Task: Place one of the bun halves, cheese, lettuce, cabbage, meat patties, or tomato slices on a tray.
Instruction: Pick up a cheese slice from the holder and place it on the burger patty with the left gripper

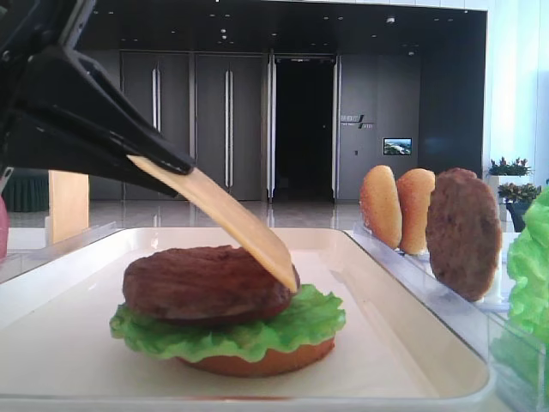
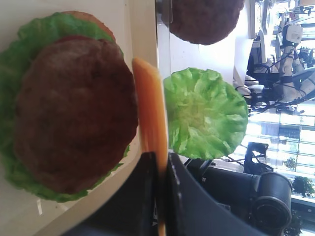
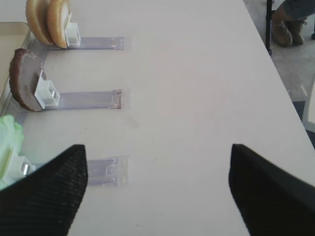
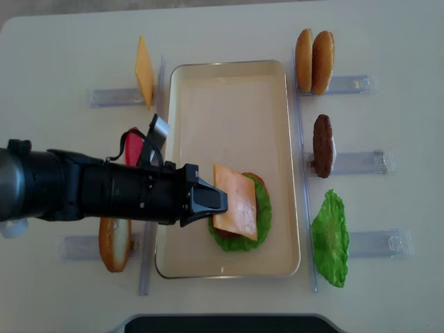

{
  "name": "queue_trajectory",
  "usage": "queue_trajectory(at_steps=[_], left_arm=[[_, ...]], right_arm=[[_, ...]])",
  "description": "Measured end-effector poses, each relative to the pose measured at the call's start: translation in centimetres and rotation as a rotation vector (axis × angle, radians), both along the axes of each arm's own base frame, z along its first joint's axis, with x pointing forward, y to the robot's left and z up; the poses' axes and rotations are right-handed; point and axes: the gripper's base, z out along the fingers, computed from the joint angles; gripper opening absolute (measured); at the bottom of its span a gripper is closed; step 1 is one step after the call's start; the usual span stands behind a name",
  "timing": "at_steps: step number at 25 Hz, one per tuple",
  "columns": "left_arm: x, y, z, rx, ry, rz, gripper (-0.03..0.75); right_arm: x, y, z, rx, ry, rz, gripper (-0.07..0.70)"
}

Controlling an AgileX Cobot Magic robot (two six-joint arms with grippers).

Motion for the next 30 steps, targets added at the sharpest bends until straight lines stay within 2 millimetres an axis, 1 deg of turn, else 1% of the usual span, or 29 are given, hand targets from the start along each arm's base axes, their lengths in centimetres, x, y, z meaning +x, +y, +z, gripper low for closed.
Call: queue_trajectory(at_steps=[6, 12, 15, 17, 19, 30], left_arm=[[-0.1, -0.2, 0.2, -0.027, -0.013, -0.030, 0.021], [0.0, 0.0, 0.2, -0.007, -0.028, -0.019, 0.021], [0.0, 0.3, 1.3, 0.014, -0.091, 0.007, 0.021], [-0.2, 0.4, 2.5, 0.000, -0.135, 0.015, 0.021], [-0.3, 0.4, 3.1, -0.010, -0.154, 0.018, 0.021], [-0.1, 0.4, 2.2, 0.010, -0.107, 0.037, 0.021]], right_arm=[[0.0, 0.0, 0.0, 0.000, 0.000, 0.000, 0.587], [0.0, 0.0, 0.0, 0.000, 0.000, 0.000, 0.587], [0.0, 0.0, 0.0, 0.000, 0.000, 0.000, 0.587], [0.0, 0.0, 0.0, 0.000, 0.000, 0.000, 0.587], [0.0, 0.0, 0.0, 0.000, 0.000, 0.000, 0.587], [0.0, 0.0, 0.0, 0.000, 0.000, 0.000, 0.587]])
